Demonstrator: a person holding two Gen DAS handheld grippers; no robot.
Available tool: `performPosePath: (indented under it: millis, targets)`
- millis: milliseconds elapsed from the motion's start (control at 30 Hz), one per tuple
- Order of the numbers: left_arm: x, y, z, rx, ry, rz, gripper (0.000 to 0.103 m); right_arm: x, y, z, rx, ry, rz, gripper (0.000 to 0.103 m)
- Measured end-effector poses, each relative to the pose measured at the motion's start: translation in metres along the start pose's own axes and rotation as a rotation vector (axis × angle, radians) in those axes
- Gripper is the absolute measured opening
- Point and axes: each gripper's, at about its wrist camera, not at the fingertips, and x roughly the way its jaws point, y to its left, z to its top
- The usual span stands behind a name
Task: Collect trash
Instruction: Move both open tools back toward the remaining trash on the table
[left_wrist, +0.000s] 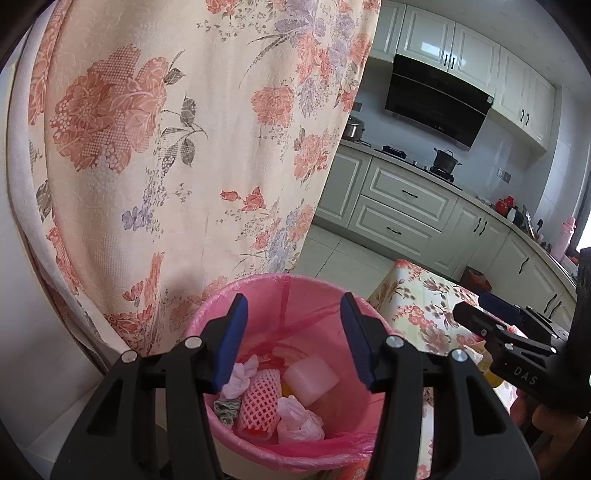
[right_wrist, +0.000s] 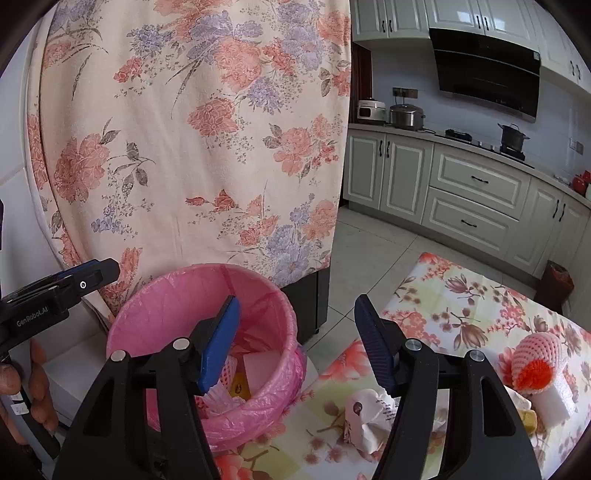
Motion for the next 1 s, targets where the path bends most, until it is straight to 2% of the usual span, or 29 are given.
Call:
performPosePath:
  millis: [700, 1000]
  targets:
    - [0.003, -0.088, -0.015, 0.098, 0.025, -0.097, 0.057, -0.074, -0.106, -0.049, 0.107, -0.031, -0.190, 0.067]
    - [0.008, -0.130, -0.022, 0.149, 0.044, -0.143, 0.058, -0.098, -0.147, -0.073, 0.172, -0.030, -0.241, 0.073]
